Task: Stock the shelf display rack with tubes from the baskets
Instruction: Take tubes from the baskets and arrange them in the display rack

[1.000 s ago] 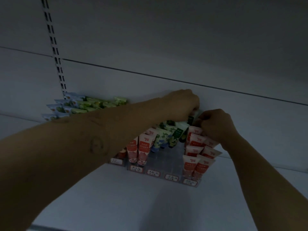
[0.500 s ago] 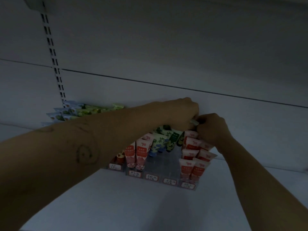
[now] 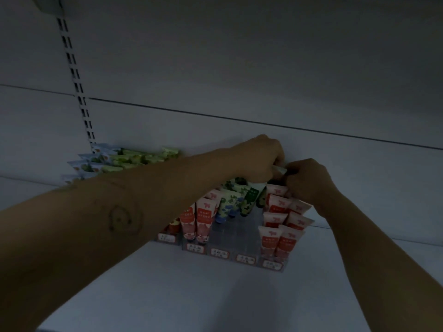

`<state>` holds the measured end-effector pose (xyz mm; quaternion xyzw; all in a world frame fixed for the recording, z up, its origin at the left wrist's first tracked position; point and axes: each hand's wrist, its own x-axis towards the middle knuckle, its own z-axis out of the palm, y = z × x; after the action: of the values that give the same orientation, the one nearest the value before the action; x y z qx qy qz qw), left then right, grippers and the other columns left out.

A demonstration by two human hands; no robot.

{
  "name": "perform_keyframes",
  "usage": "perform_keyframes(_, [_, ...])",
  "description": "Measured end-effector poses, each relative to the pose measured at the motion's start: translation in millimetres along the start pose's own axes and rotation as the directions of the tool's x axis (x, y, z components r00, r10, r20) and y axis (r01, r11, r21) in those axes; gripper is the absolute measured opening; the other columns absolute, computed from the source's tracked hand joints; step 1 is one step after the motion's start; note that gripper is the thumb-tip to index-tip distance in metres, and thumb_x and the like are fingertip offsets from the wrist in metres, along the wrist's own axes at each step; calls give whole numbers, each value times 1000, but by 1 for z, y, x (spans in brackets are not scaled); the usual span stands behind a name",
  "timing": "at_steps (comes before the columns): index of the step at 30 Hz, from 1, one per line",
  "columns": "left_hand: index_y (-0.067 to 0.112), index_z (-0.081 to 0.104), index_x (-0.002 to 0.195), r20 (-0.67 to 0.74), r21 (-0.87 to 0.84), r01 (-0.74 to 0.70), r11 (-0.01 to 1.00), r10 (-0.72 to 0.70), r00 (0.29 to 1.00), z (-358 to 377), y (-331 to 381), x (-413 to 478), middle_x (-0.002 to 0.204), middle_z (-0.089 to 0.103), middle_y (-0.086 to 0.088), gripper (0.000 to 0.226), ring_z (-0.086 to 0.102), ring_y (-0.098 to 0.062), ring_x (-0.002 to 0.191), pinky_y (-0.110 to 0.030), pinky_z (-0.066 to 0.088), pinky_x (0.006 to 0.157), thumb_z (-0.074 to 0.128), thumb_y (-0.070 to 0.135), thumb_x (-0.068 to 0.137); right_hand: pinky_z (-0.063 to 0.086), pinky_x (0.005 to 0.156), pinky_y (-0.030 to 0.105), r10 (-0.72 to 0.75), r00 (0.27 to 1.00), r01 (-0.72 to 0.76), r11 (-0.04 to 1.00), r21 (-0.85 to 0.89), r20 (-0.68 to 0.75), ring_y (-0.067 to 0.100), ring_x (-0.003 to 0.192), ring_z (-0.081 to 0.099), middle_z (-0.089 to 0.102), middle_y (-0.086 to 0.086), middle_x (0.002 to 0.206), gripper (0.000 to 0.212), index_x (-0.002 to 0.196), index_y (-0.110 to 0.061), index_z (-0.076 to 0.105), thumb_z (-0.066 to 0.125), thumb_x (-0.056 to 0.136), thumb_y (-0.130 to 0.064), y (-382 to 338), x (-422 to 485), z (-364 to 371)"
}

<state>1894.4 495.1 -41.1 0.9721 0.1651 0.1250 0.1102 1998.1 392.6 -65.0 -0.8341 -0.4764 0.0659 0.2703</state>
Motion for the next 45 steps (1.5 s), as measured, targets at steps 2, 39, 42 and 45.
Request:
perform_keyframes(2, [1,68,91,8,2,7,1000,-7,1000,0,0,0,78,63,-9,29,57,-19,67,-25,42,55,65,30,90,34,49,19,-10,1000,10,1000,-13,5,15,67,56,60,-1,68,23,64,-22,61,57,83,-9,0,0,-1])
perform_keyframes(39, [10,47,57,132,140,-44,989,25,991,-6,-12,10,51,39,-2,38,37,-12,44,-22,33,46,65,23,88,38,51,12,-2,999,4,998,-61,42,10,71,59,69,3,96,20,102,-13,73,69,84,-22,2,10,-6])
perform_keyframes(42, [11,46,55,146,144,-43,989,21,989,-8,-11,12,51,39,-2,43,37,-13,46,-26,35,51,67,30,87,42,71,19,-16,999,21,994,-108,48,17,91,62,70,5,106,28,106,-13,73,70,83,-29,0,9,-9])
perform_keyframes(45, [12,46,54,171,155,-38,987,11,985,-10,-10,16,52,41,-2,44,39,-13,48,-28,38,54,70,32,86,40,74,20,-35,998,41,991,-126,48,19,98,62,70,5,109,26,105,-13,73,69,85,-29,0,8,-10])
